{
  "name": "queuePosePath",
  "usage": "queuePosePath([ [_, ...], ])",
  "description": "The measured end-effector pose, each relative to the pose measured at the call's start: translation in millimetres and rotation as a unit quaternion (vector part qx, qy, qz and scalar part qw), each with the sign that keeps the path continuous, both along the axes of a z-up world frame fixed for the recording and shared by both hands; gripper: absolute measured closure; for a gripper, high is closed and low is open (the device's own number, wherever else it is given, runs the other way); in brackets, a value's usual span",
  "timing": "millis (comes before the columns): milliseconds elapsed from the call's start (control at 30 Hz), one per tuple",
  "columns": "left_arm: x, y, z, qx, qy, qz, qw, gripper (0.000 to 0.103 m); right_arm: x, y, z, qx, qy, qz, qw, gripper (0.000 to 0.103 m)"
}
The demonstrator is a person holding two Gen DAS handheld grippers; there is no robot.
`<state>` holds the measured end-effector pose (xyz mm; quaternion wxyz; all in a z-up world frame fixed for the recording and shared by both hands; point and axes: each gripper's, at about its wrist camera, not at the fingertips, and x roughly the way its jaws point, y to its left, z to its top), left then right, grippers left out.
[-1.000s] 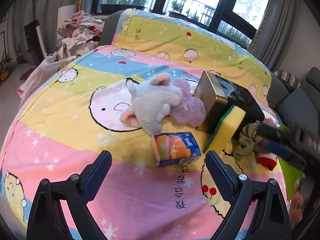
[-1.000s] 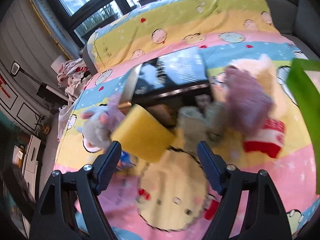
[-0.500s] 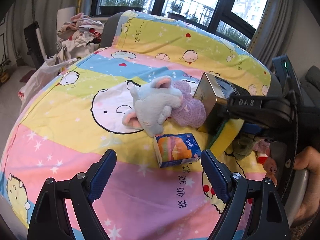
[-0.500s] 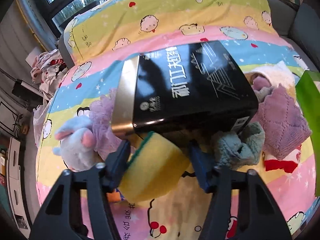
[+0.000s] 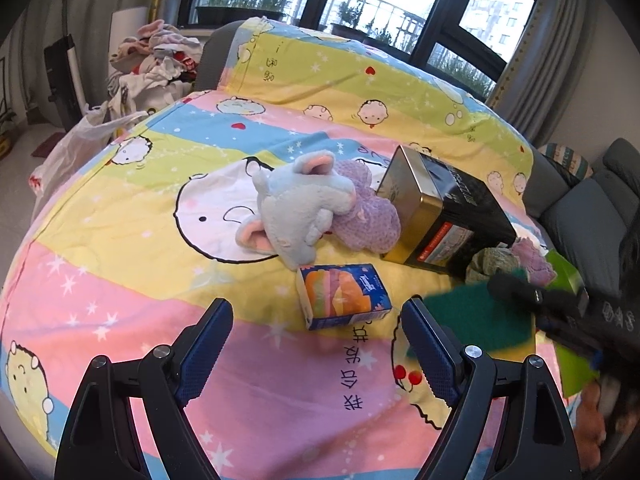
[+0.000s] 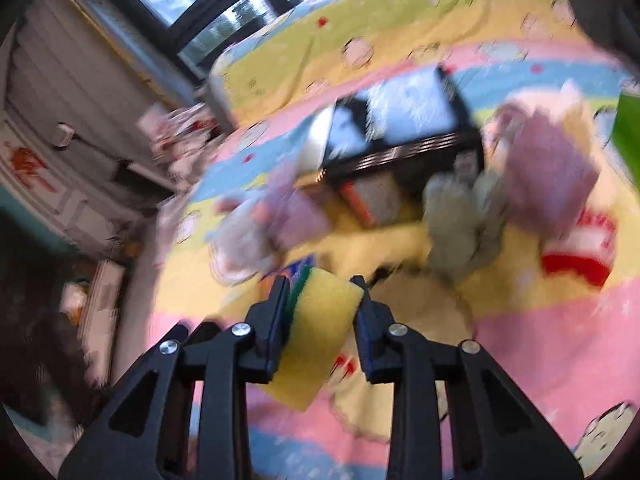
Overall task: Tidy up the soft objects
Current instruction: 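Close the right gripper on the yellow-green sponge and lift it, then carry the sponge with the right gripper into the green box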
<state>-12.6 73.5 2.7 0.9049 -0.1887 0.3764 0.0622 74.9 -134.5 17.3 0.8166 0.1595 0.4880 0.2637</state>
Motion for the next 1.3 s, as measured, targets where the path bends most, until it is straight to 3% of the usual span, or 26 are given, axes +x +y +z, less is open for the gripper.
queuePosePath([
  [67,0,-3,-1,-0.005,0.002,-0.008,0.9999,0.016,-3,-5,-14,0.017,0.035,0.020,0.999,0.072],
  [200,3,-18,-5,-0.019,0.012,-0.042,0.9989,0.016,-3,-20,-38,-0.006,0.074,-0.003,0.997,0.068],
  [267,5,-26,-8,-0.025,0.017,-0.061,0.9977,0.016,-2,-29,-41,-0.029,0.074,-0.022,0.997,0.061],
  [333,6,-36,-10,-0.030,0.021,-0.083,0.9959,0.016,-1,-39,-39,-0.051,0.061,-0.049,0.996,0.042],
  [400,9,-48,-13,-0.031,0.026,-0.106,0.9935,0.016,-2,-49,-35,-0.053,0.052,-0.068,0.995,0.038],
  [567,11,-71,-24,-0.047,0.056,-0.160,0.9844,0.016,-12,-56,-36,-0.028,0.069,-0.058,0.996,0.038],
  [633,10,-79,-25,-0.041,0.058,-0.172,0.9825,0.025,-17,-53,-43,-0.016,0.079,-0.041,0.996,0.038],
  [667,10,-81,-25,-0.038,0.061,-0.174,0.9821,0.033,-17,-51,-47,-0.018,0.084,-0.036,0.996,0.039],
  [800,11,-89,-34,-0.043,0.076,-0.185,0.9788,0.055,-16,-47,-69,-0.026,0.109,-0.031,0.993,0.051],
  [933,9,-94,-30,-0.049,0.064,-0.194,0.9777,0.059,-16,-56,-68,0.008,0.112,-0.031,0.993,0.057],
  [1100,13,-110,-15,-0.030,0.043,-0.200,0.9783,0.059,-17,-68,-44,0.010,0.073,-0.045,0.996,0.061],
  [1300,34,-157,40,0.002,-0.032,-0.222,0.9745,0.059,-8,-107,9,0.015,-0.013,-0.083,0.996,0.061],
])
